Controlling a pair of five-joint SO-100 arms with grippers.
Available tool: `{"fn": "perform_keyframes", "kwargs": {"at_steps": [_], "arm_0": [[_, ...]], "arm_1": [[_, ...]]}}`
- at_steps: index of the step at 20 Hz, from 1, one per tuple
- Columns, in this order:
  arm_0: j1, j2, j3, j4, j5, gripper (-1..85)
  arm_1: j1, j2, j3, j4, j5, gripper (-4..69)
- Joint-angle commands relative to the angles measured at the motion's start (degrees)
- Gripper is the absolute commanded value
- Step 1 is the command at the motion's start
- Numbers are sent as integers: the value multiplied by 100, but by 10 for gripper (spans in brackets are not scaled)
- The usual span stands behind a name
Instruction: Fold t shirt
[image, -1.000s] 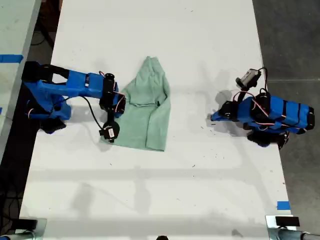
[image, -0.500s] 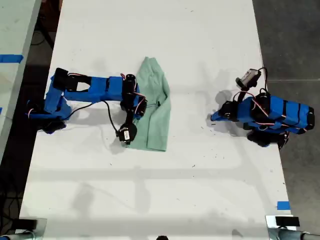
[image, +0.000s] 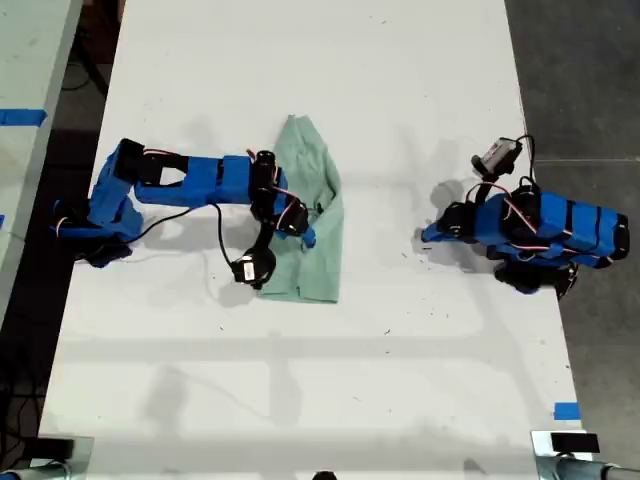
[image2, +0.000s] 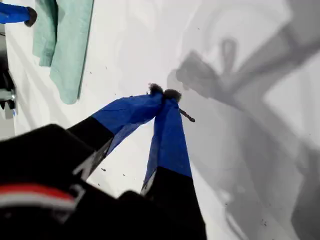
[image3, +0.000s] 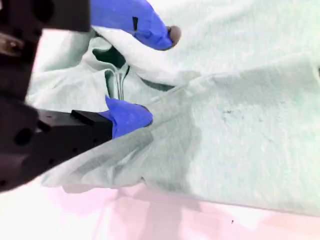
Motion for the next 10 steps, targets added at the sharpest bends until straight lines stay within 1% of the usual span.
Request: {"fn": "perform_keyframes", "kwargs": {"at_steps": [1, 5, 6, 7, 8, 10], "arm_0": [[-132, 308, -255, 53, 149, -1], [-114, 1986, 334, 105, 97, -1], [-105, 2575, 677, 35, -35, -1], [-114, 3261, 1230, -193, -185, -1], [-132, 4078, 2118, -642, -334, -1], [-422, 6223, 4781, -2206, -316, -1]], "arm_1": [[44, 62, 255, 132, -167, -4], [35, 62, 255, 141, -167, -4], [35, 62, 255, 141, -167, -4], [35, 62, 255, 149, -167, -4], [26, 62, 255, 149, -176, -4], [18, 62, 246, 149, -176, -4]]}}
